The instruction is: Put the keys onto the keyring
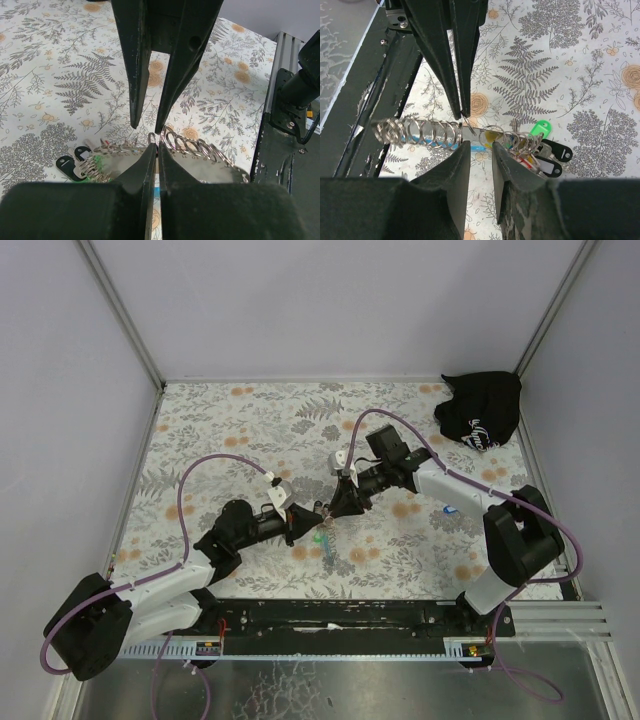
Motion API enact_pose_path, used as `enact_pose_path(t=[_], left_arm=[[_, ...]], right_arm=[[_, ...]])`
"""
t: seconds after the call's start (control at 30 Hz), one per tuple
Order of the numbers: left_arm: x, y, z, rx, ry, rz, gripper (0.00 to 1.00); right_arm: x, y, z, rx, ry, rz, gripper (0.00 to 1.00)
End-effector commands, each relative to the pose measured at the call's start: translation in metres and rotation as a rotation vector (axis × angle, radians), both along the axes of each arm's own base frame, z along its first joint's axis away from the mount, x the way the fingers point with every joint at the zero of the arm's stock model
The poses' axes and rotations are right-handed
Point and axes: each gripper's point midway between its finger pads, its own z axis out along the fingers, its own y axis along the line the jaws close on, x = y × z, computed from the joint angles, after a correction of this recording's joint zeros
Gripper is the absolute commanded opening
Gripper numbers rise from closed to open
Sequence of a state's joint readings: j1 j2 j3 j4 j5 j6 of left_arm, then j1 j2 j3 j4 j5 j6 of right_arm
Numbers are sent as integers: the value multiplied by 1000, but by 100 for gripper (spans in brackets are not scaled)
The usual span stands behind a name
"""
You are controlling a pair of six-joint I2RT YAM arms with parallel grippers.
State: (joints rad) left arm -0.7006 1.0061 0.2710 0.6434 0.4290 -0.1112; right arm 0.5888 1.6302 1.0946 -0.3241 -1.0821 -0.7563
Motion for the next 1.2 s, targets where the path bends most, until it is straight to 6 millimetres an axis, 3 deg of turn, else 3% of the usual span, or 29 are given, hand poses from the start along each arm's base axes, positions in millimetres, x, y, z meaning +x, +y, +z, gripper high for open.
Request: enact_pose_path(t=[0.0,0.73,0.87,1.07,1.17], left_arm=[[8,-4,26,-55,-91,15,0],[4,-10,34,-95,-107,-18,0],[2,-10,35,-102,-108,-23,0],[-1,-9,36,-111,-109,-29,0],[-3,-8,37,-116,-108,-28,0]], right_arm=[[-6,2,24,44,-52,37,31],[-17,16,30,89,-38,97,30],[-17,16,28,84,-35,98,23],[-14,15,28,60,-56,79,1],[-13,13,31,54,-75,69,0]])
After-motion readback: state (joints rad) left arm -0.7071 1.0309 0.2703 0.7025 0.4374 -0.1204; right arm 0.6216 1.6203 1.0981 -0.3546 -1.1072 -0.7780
